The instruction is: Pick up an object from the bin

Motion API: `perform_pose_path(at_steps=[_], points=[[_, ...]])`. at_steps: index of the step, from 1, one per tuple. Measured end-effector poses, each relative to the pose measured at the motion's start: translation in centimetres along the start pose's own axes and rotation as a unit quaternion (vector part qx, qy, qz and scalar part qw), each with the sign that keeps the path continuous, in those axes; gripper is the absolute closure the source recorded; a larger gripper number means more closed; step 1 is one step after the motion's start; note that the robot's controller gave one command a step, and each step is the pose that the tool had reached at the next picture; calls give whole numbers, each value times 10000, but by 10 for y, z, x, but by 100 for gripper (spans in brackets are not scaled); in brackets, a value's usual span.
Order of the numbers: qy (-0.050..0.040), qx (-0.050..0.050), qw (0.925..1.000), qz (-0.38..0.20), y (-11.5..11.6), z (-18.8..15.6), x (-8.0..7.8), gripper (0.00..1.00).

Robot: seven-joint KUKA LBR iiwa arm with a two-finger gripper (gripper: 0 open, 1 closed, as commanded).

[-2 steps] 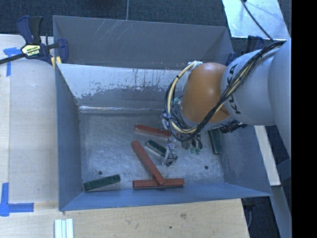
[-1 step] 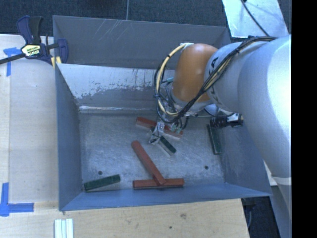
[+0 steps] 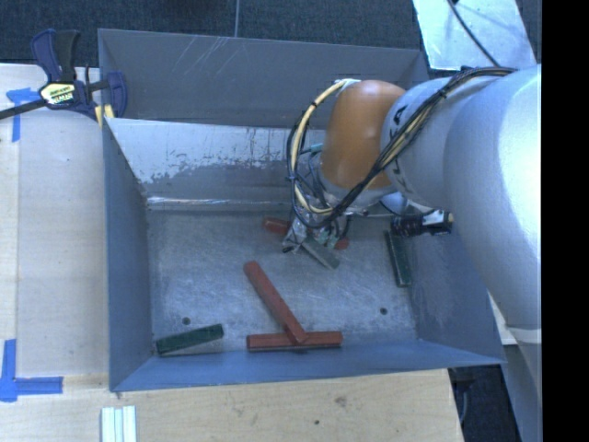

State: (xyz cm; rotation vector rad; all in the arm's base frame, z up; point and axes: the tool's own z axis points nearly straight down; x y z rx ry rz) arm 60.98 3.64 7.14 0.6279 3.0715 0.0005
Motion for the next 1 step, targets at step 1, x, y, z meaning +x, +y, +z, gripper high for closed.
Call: perform_pose_path(at_steps=[1], points=[[-21, -14, 9989, 460, -22, -152, 16, 100]])
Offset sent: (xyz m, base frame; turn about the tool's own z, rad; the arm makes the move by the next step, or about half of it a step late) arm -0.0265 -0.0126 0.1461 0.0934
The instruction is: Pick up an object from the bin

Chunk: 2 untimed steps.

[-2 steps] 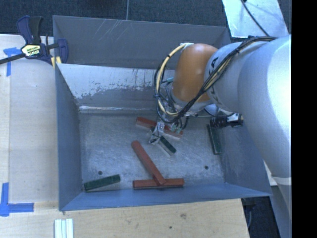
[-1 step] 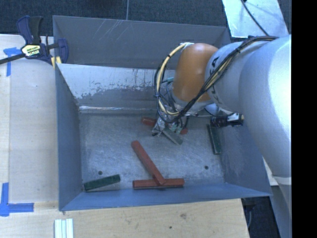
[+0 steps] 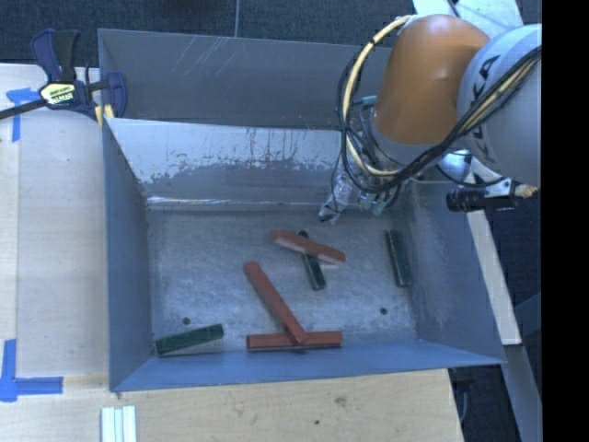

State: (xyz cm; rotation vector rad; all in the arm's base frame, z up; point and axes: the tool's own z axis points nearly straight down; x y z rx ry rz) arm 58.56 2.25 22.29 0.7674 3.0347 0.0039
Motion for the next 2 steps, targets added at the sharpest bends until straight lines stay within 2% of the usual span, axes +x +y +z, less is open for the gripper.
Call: perform_pose_path(at_steps=[1, 2], points=[[70, 48, 9999, 139, -21, 75, 12, 100], [36, 26, 9999, 126, -19, 71, 10, 0]])
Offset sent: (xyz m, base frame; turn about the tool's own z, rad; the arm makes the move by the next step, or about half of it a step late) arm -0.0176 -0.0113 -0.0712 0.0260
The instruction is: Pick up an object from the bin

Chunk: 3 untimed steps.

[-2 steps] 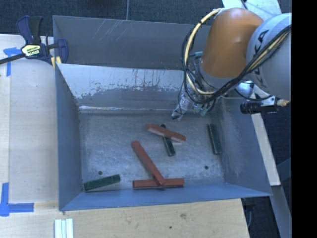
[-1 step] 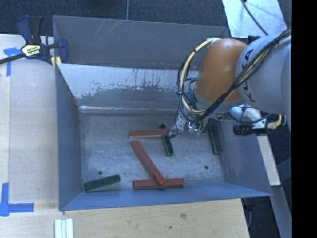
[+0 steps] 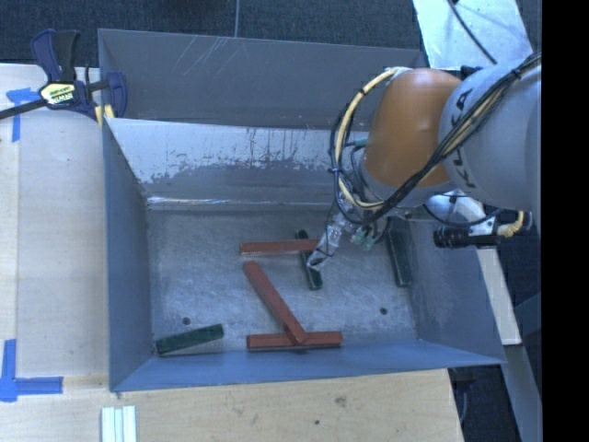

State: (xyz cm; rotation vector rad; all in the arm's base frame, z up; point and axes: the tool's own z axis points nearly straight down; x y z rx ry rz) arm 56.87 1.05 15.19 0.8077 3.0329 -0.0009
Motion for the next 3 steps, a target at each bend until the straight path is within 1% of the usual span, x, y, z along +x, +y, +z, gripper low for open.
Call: perform_pose_path(at_steps=[1, 2, 3], points=[[33, 12, 9998, -185, 10, 85, -22, 0], [-3, -5, 9998, -191, 11, 80, -23, 100], [-38, -28, 9994, -348, 8, -108, -8, 100]])
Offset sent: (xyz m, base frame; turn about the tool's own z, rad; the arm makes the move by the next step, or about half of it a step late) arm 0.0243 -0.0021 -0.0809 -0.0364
